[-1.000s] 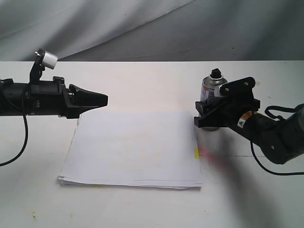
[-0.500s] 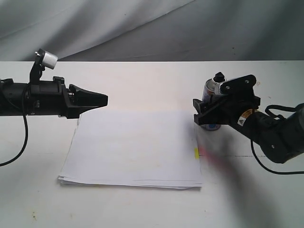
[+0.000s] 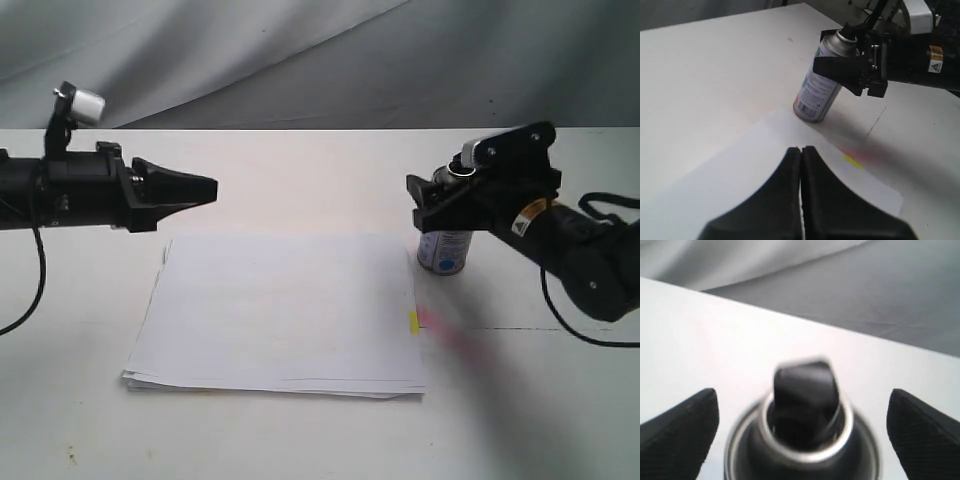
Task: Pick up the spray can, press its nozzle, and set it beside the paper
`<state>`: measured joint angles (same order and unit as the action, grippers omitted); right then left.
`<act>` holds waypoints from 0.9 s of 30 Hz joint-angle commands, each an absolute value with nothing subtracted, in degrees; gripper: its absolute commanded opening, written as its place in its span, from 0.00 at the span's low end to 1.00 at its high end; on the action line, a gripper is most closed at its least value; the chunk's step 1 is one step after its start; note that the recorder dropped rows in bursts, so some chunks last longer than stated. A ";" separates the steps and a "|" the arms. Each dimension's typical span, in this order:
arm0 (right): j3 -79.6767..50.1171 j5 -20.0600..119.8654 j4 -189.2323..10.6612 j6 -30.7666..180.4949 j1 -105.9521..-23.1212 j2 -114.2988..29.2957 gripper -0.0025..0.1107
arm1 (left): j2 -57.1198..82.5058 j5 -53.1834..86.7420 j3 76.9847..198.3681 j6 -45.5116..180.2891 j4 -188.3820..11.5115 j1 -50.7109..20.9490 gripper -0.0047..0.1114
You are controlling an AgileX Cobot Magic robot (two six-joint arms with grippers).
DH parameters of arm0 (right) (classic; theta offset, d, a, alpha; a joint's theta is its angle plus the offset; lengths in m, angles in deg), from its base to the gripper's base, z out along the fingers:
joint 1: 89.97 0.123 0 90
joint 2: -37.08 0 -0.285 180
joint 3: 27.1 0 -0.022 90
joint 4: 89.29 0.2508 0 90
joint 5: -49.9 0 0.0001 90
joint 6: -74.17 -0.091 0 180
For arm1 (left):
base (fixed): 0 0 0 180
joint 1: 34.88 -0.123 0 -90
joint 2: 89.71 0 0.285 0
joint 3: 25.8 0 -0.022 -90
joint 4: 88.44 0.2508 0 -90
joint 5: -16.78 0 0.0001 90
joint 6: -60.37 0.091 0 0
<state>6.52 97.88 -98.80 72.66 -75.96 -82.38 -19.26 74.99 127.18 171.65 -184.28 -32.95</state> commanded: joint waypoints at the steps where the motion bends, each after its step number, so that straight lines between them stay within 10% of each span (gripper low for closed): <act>1: 6.67 89.94 -98.68 72.72 -76.33 -71.32 0.76 | -11.45 75.46 127.33 167.68 -185.59 -35.59 0.04; 21: 6.67 29.21 -98.68 72.46 -75.73 -13.77 0.62 | 34.45 79.77 117.59 144.97 -177.41 -46.95 0.04; 27: 6.67 12.69 -94.06 72.46 -75.73 0.34 0.41 | 49.44 74.36 107.35 139.55 -178.72 -46.95 0.04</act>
